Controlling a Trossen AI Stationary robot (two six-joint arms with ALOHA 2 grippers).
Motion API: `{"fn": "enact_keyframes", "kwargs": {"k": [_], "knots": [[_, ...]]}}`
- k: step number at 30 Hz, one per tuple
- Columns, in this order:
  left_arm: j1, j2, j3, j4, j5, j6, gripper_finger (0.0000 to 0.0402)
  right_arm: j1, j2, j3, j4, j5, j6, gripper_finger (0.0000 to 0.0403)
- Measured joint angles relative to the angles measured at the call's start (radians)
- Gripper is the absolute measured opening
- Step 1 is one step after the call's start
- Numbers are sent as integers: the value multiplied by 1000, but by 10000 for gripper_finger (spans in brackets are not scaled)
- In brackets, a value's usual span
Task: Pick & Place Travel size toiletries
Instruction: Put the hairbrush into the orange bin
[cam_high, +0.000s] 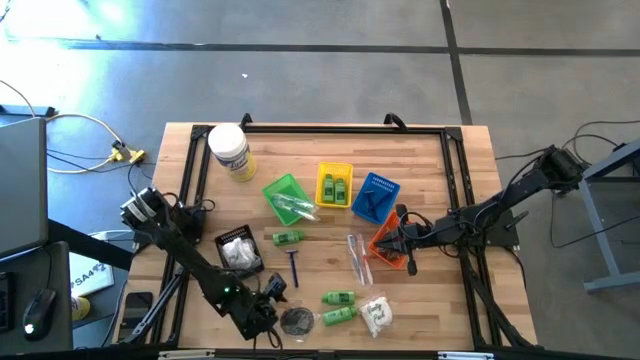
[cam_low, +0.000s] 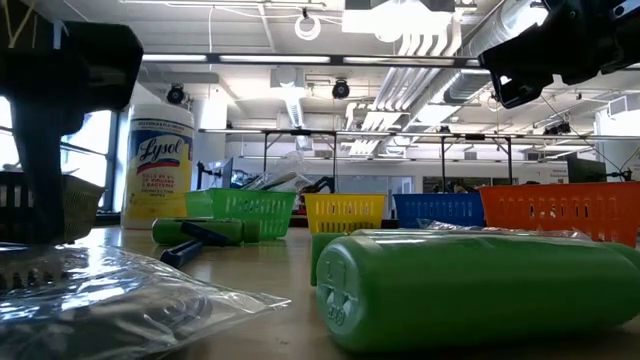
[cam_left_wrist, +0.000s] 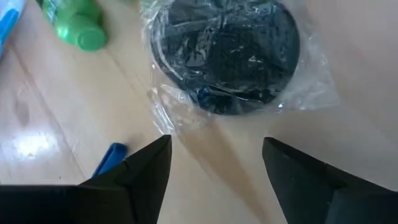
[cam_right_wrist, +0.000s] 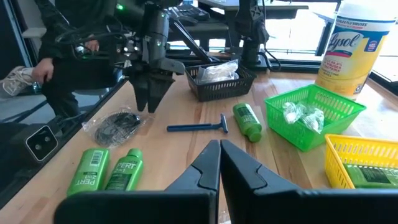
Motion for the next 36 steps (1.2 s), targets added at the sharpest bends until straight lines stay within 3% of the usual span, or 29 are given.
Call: {"fn": "enact_keyframes", "kwargs": {"k": [16,24,36], "knots": [[-85,94,90,-22,-74,-2,247,0,0,0,4,5,0,4],[-99,118,85,74,-220,117,237,0,0,0,8,5,0,4],[-52,115,85,21,-189,101,236,0,0,0,23,4,3,4]]}}
